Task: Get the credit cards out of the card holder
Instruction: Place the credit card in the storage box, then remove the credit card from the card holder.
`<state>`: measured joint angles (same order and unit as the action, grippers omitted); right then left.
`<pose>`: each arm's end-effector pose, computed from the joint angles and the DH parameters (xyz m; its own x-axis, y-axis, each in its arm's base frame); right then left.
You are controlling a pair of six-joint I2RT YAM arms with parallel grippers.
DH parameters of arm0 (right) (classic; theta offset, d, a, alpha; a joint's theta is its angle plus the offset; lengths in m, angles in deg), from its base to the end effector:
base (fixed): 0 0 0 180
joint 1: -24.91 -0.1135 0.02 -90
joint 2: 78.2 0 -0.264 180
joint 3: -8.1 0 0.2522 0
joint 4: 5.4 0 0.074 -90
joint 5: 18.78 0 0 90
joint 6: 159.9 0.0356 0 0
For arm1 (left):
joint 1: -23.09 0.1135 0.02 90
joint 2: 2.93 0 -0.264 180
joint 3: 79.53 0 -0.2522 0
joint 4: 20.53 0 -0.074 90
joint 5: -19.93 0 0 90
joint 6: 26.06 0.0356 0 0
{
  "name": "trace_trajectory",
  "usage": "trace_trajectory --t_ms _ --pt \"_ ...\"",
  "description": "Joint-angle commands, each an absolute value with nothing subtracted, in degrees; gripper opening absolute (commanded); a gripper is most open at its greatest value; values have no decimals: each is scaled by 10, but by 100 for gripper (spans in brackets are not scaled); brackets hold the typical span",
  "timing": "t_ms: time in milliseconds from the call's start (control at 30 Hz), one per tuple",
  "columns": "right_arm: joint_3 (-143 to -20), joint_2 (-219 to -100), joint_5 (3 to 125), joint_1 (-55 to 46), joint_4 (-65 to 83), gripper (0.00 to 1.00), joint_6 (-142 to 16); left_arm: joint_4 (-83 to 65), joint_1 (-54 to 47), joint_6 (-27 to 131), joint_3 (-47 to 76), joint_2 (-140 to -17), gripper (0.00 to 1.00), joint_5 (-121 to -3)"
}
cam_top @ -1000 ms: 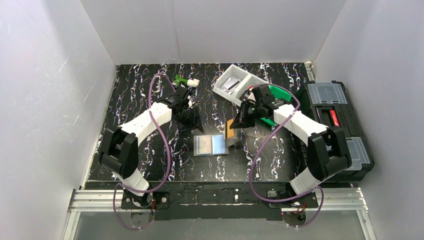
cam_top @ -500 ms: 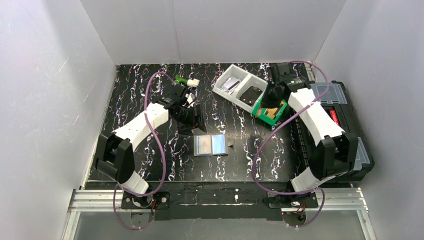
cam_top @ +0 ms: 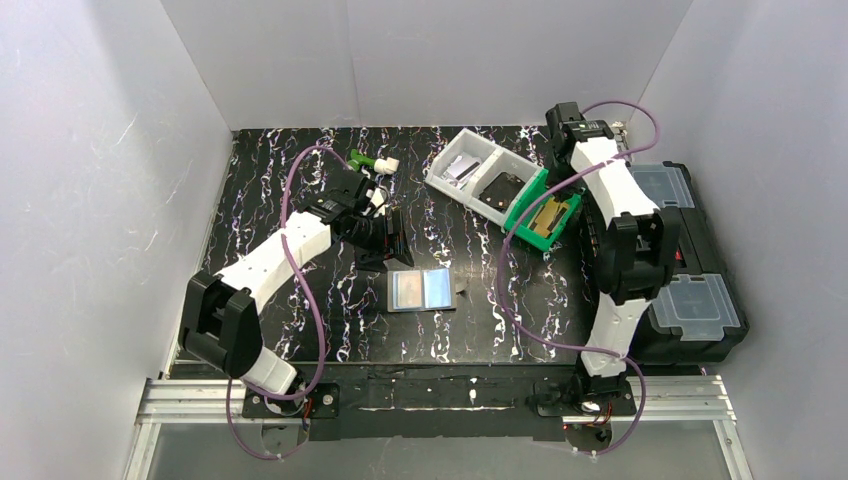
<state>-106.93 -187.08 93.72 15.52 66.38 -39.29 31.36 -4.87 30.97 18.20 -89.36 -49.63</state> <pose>0.3971 0.0519 0.2929 -0.7709 0.3493 -0.5326 0.4620 0.8823 -0.0899 0.2724 -0.1587 0.2696 -0.9475 -0.0744 -0.3109 0.1144 0.8293 -0.5470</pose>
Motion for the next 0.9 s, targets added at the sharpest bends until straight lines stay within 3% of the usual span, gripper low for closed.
trace_trajectory --t_ms 0,167,533,867 --pt "-1138 -1908 975 158 696 1 -411 317 -47 316 196 -860 68 -485" --pt "-1168 -1945 968 159 711 1 -414 318 -47 314 199 -856 68 -488" --pt "-1165 -1904 879 153 709 57 -416 323 -47 314 196 -857 68 -492" --pt "-1056 -1790 772 118 653 70 -397 330 -47 312 191 -860 69 -505"
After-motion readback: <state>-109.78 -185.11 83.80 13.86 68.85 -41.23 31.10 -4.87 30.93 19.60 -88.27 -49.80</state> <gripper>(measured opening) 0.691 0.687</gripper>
